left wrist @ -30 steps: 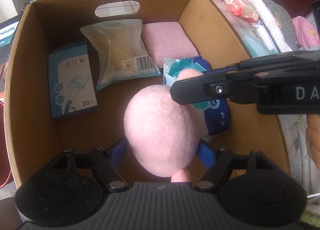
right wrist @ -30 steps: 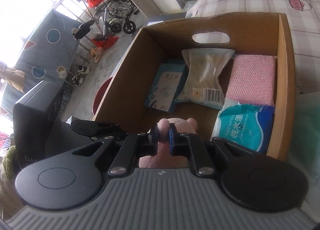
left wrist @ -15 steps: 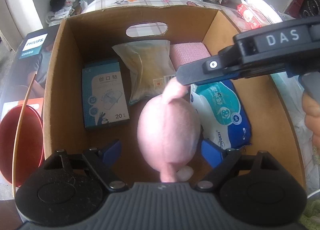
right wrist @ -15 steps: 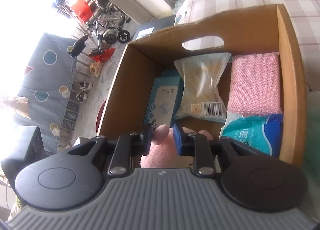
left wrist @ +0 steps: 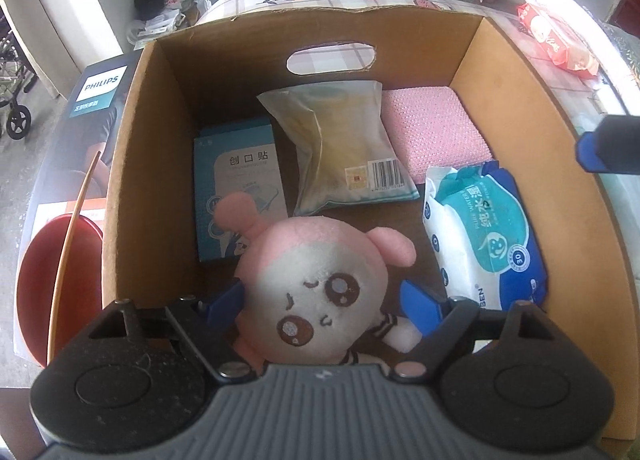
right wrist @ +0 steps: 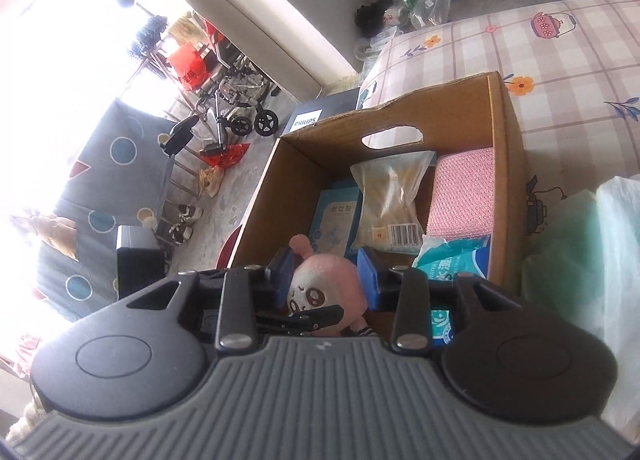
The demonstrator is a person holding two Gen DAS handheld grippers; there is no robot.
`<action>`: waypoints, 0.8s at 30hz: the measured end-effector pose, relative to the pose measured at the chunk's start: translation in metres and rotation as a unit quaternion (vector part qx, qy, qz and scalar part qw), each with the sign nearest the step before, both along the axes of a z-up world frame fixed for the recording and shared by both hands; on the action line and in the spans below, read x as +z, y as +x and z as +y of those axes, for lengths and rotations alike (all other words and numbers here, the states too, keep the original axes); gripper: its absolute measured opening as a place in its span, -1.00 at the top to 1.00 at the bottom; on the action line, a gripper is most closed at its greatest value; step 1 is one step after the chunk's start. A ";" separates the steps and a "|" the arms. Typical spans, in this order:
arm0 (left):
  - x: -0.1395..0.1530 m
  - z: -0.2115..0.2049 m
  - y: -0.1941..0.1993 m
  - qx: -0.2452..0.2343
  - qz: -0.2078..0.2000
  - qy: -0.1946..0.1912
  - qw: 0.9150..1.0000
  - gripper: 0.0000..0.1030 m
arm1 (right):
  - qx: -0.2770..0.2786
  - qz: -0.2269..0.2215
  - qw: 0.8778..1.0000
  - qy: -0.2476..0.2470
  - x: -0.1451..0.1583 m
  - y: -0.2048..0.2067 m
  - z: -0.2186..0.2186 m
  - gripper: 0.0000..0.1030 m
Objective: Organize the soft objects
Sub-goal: 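Lift the right gripper out of the box toward the bed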
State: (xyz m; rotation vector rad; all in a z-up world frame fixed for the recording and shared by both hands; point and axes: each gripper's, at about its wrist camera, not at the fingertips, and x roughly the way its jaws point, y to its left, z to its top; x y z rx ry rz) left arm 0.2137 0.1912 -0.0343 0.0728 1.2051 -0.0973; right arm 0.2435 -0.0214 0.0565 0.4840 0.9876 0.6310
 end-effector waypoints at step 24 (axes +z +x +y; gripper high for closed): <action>0.007 -0.015 0.003 -0.007 -0.083 -0.118 0.989 -0.33 | -0.025 -0.005 1.000 0.012 -0.006 -0.016 -0.029 0.29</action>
